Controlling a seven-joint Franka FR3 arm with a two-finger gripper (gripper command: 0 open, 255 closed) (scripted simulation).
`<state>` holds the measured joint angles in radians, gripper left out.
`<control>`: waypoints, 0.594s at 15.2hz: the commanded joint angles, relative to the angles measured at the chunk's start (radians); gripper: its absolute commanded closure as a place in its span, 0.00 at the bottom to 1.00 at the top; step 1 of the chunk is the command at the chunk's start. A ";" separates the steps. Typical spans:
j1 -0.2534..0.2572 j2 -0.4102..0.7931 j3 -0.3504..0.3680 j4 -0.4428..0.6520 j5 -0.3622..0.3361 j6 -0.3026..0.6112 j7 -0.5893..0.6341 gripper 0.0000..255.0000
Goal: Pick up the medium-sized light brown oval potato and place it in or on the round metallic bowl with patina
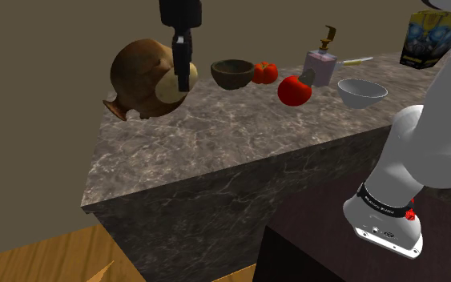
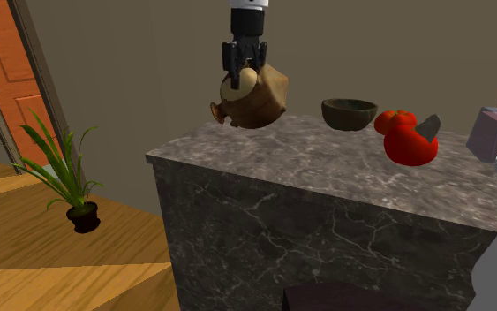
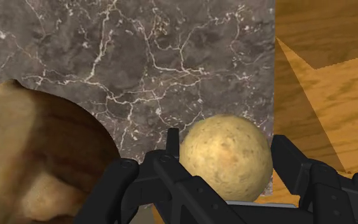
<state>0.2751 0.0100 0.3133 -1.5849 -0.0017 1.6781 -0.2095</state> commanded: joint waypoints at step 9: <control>-0.120 -0.043 -0.124 -0.041 0.030 -0.004 -0.247 1.00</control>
<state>0.1640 -0.0290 0.1988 -1.6224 0.0258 1.6754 -0.4362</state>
